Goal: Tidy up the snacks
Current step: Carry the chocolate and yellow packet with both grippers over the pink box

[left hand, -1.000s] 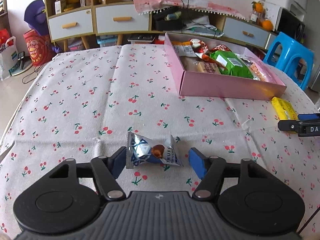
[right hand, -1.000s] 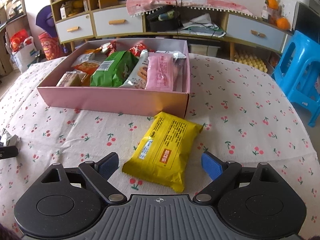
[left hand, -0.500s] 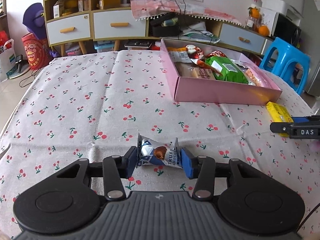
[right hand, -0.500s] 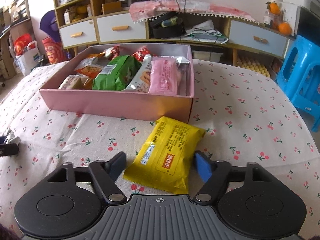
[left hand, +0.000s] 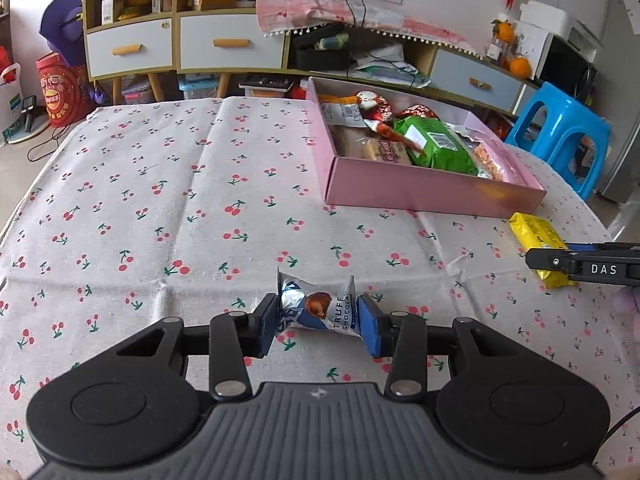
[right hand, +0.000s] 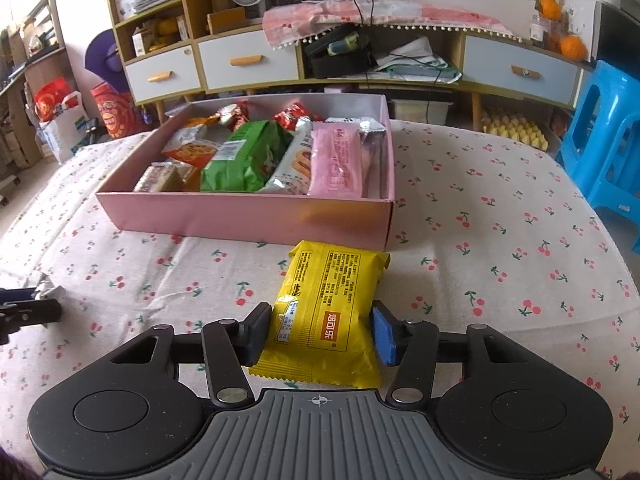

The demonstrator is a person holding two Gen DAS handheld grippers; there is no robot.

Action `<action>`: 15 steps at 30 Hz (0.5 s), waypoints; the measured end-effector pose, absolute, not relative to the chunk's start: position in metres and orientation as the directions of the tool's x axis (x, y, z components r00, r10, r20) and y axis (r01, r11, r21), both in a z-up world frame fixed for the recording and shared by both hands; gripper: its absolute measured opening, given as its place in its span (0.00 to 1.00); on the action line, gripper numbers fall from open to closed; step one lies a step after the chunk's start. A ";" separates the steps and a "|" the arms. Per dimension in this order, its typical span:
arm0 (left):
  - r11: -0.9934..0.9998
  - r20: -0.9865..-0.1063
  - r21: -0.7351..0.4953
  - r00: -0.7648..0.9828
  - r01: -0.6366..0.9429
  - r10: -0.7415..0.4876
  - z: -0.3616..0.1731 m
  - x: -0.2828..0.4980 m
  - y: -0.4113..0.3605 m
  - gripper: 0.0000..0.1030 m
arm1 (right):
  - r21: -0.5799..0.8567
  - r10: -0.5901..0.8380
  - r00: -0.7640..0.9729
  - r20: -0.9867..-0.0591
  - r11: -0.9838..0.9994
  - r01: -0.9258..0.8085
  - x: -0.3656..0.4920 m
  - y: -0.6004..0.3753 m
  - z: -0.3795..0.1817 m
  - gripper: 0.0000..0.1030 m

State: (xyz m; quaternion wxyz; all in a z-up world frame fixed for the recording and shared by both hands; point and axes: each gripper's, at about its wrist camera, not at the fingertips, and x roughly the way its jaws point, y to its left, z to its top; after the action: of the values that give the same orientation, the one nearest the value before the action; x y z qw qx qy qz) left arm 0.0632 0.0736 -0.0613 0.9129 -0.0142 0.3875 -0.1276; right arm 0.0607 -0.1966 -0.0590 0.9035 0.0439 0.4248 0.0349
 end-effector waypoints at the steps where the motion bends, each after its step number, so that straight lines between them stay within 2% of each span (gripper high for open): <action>1: 0.966 -0.703 -0.128 0.667 0.224 -0.248 -0.061 0.063 0.073 0.38 | 0.113 0.104 0.636 -0.765 0.993 -0.027 0.060 -0.196 -0.058 0.50; 15: 0.955 -0.678 -0.168 0.674 0.246 -0.293 -0.047 0.065 0.056 0.37 | 0.194 0.177 0.658 -0.732 0.980 -0.048 0.056 -0.190 -0.032 0.50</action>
State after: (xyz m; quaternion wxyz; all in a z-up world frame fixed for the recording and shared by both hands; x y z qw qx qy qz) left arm 0.0645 0.0564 -0.0468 0.9145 -0.0313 0.3756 -0.1473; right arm 0.0561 -0.1905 -0.0316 0.9071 0.0789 0.4088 0.0621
